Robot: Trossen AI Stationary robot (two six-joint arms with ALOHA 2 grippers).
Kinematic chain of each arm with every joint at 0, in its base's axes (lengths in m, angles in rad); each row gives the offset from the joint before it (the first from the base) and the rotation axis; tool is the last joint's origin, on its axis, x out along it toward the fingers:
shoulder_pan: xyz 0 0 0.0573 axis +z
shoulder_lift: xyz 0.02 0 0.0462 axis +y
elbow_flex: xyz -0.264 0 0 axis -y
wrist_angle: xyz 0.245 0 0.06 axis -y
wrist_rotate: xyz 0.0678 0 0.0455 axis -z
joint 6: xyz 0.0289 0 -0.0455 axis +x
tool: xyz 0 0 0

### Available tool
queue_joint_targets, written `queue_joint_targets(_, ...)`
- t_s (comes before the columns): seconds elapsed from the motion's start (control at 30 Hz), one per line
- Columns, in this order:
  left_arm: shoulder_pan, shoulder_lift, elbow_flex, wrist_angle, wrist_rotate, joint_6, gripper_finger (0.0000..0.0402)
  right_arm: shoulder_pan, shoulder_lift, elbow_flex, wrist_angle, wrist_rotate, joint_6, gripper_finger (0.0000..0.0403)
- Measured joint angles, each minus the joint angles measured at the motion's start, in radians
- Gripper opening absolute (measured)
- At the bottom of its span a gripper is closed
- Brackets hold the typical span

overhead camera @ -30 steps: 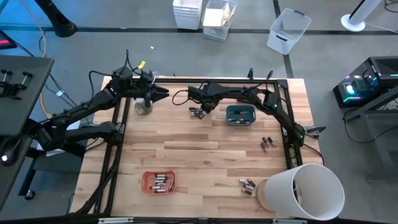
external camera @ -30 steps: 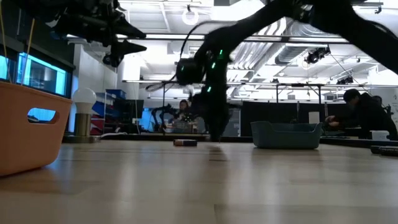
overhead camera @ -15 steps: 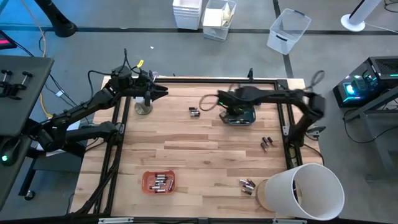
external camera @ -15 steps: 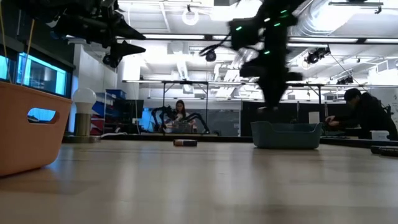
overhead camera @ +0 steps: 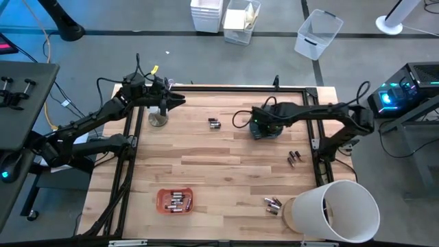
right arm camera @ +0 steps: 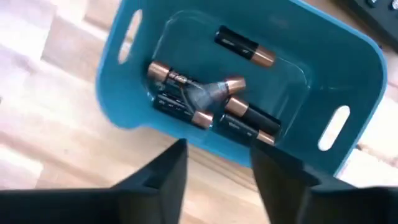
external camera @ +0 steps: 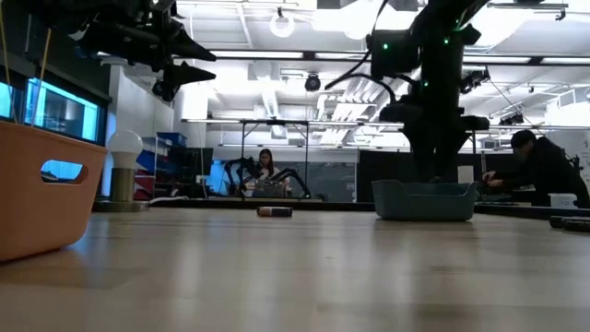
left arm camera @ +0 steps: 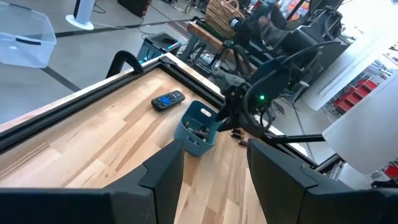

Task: Sort batteries
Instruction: Put the black battery into the blue bin

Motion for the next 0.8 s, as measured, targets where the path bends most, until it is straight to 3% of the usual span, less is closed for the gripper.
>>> queue_joint_targets(0.13, 0.000, 0.000, 0.000, 0.000, -0.006, -0.002, 0.0170, -0.001, -0.008, 0.049, -0.099, -0.023, -0.060, 0.0212)
queue_joint_targets(0.3, 0.000, 0.000, 0.000, 0.000, -0.020, -0.024, 0.0170, 0.079, -0.087, 0.051, -0.202, -0.056, -0.125, 0.0218)
queue_joint_targets(0.57, 0.000, 0.000, 0.000, 0.000, -0.027, -0.025, 0.0170, 0.249, -0.156, -0.194, -0.215, -0.264, 0.071, 0.0204)
queue_joint_targets(0.8, 0.000, 0.000, 0.000, 0.000, -0.027, -0.035, 0.0170, 0.319, -0.157, -0.324, -0.098, -0.291, 0.161, 0.0203)
